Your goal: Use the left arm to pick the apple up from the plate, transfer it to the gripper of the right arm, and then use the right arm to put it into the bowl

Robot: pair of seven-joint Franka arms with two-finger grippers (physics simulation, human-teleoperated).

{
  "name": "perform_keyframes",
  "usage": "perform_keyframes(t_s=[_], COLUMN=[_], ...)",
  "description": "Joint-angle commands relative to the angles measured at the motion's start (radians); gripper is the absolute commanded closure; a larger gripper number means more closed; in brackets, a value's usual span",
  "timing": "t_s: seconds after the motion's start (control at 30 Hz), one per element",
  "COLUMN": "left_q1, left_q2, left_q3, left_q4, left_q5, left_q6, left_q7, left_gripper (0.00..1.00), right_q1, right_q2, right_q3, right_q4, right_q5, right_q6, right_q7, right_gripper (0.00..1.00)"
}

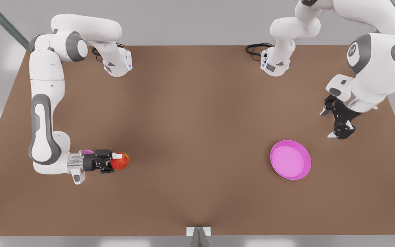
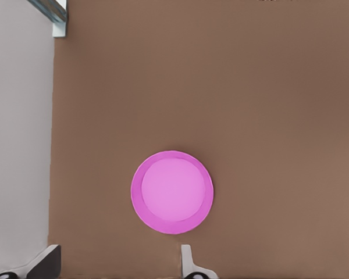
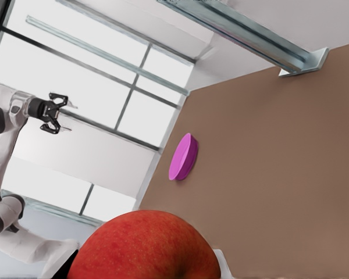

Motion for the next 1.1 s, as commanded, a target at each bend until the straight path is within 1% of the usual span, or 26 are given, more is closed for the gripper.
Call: perform_keyframes(t_s=[0.0,0.03,0.07,0.1,0.13,0.23,0.37,0.43,0.47,0.6,0.67,0.7,0.8,0.93,1.07], left_q1=[-0.07,-0.041,-0.041,-0.041,-0.042,-0.044,-0.044,-0.045,-0.047,-0.047,-0.047,-0.047,-0.047,-0.047,-0.045], left_q2=[-0.056,-0.045,0.041,0.061,0.062,0.064,0.062,0.062,0.062,0.062,0.062,0.062,0.062,0.062,0.062], left_q3=[0.078,0.075,0.076,0.076,0.076,0.076,0.076,0.076,0.076,0.076,0.076,0.076,0.076,0.076,0.076], left_q4=[-0.073,-0.044,0.077,0.08,0.08,0.08,0.08,0.08,0.08,0.08,0.08,0.08,0.08,0.08,0.08], left_q5=[-0.024,-0.022,-0.016,-0.007,-0.007,-0.007,-0.007,0.001,0.001,-0.001,-0.001,-0.002,-0.001,-0.002,-0.004], left_q6=[-0.005,-0.021,-0.109,-0.109,-0.11,-0.13,-0.137,-0.137,-0.137,-0.137,-0.137,-0.137,-0.137,-0.137,-0.137], left_q7=[-1.361,-1.361,-1.361,-1.361,-1.361,-1.361,-1.363,-1.363,-1.363,-1.363,-1.363,-1.363,-1.363,-1.363,-1.363], left_gripper=[0.0,0.0,0.0,0.0,0.0,0.0,0.0,0.0,0.0,0.0,0.0,0.0,0.0,0.0,0.0], right_q1=[-0.001,-0.002,-0.027,-0.038,-0.039,-0.039,-0.062,-0.075,-0.075,-0.073,-0.071,-0.071,-0.068,-0.07,-0.068], right_q2=[0.024,0.024,0.035,0.057,0.069,0.075,0.078,0.09,0.09,0.11,0.112,0.13,0.13,0.13,0.132], right_q3=[-0.037,-0.054,-0.055,-0.061,-0.087,-0.142,-0.149,-0.15,-0.179,-0.224,-0.227,-0.225,-0.225,-0.227,-0.227], right_q4=[0.05,0.06,0.073,0.115,0.137,0.165,0.189,0.231,0.257,0.316,0.335,0.333,0.332,0.33,0.326], right_q5=[-0.028,-0.033,-0.034,-0.054,-0.056,-0.071,-0.134,-0.18,-0.198,-0.27,-0.346,-0.35,-0.413,-0.476,-0.517], right_q6=[-0.25,-0.271,-0.294,-0.32,-0.346,-0.377,-0.379,-0.376,-0.374,-0.34,-0.313,-0.293,-0.257,-0.164,-0.141], right_q7=[0.059,0.068,0.068,0.07,0.07,0.067,0.056,0.044,0.045,-0.001,-0.056,-0.09,-0.094,-0.11,-0.113], right_gripper=[0.21,0.21,0.21,0.21,0.21,0.21,0.21,0.21,0.21,0.21,0.21,0.21,0.21,0.21,0.21])
